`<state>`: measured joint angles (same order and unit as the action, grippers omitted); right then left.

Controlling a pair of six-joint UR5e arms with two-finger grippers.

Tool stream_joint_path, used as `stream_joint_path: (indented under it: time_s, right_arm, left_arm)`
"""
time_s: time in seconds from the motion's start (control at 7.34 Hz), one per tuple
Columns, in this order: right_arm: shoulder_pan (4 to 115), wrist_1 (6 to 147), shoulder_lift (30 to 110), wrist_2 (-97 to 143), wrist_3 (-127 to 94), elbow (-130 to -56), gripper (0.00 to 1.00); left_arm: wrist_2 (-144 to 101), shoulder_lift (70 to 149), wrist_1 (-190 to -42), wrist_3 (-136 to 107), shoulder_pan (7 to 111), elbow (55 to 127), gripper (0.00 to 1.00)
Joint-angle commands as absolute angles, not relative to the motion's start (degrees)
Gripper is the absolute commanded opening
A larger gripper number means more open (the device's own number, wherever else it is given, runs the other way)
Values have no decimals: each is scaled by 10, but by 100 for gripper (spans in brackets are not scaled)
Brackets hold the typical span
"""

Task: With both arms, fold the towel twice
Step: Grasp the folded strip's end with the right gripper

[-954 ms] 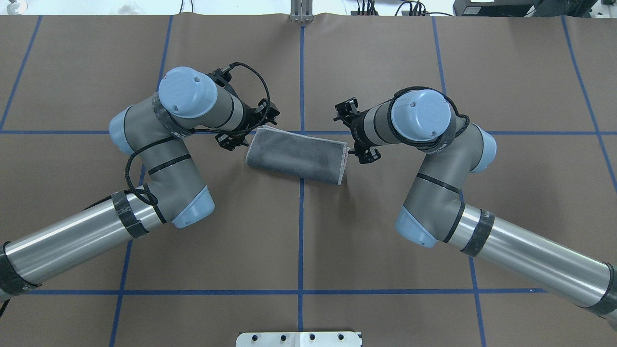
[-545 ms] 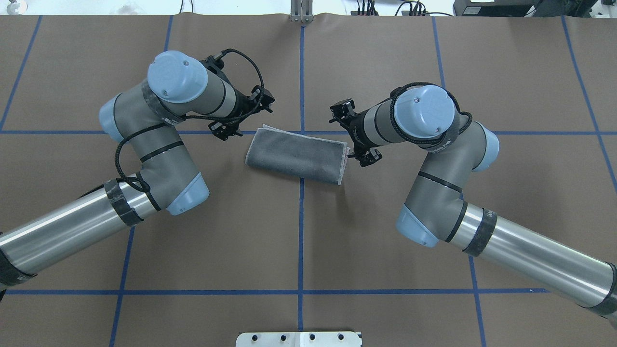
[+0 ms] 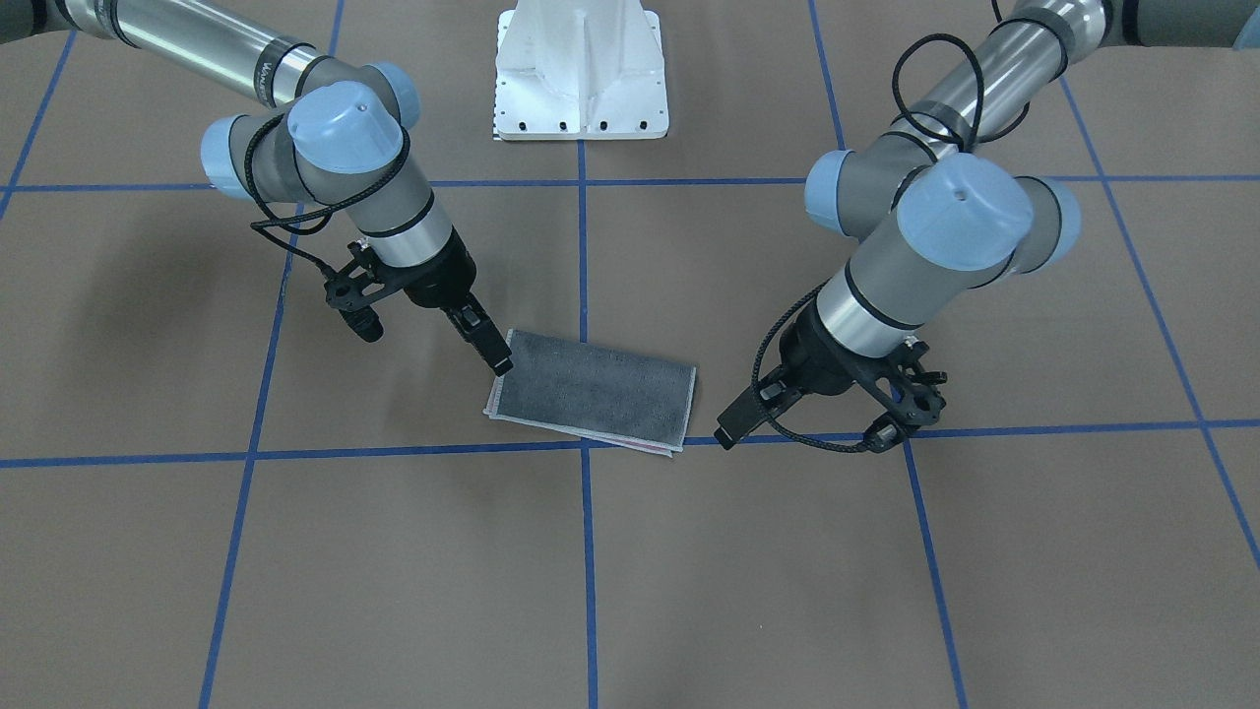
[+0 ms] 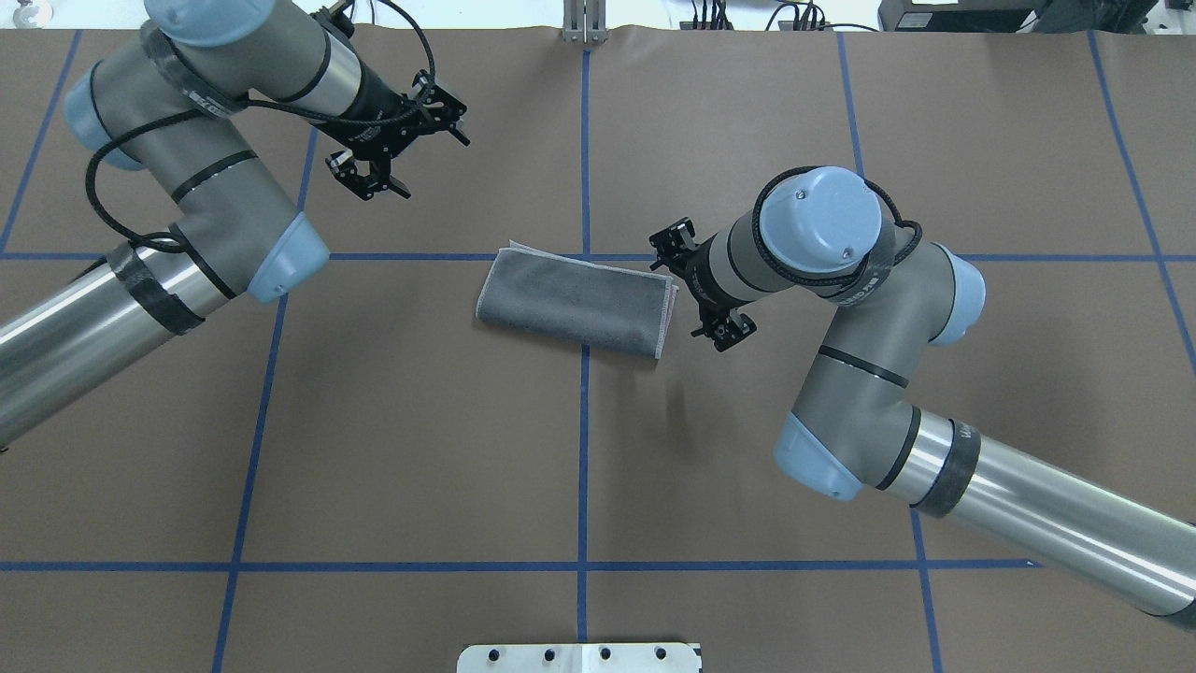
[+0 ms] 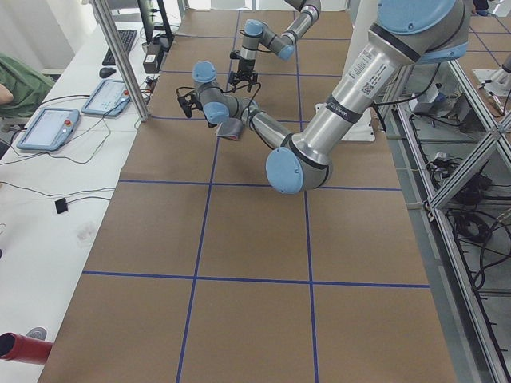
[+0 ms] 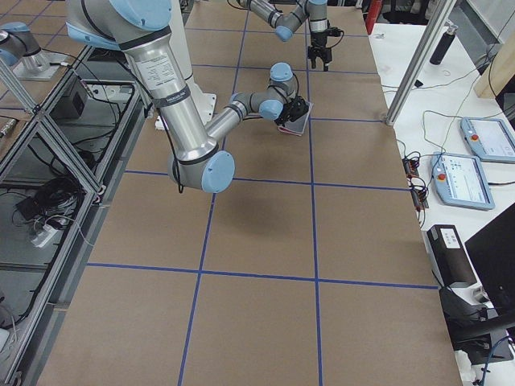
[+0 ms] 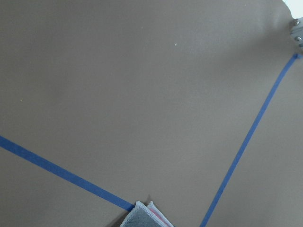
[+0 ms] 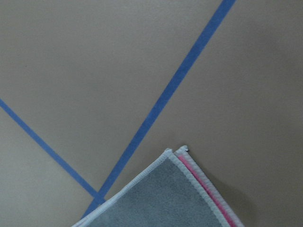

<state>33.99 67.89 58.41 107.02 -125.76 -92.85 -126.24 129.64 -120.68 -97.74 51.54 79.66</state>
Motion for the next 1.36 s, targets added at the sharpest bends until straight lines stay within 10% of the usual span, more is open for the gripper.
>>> stream_joint_path:
  time_s: [0.0,1.23]
  right_arm:
    - [302,706,577,1064,-1225,-928,99]
    - [296,701,561,1029,-1171,-893,89]
  left_arm:
    - [-1286,1282,-1208,-966,537,803,100]
    - [-1288,1274,-1208,-966,538,802,100]
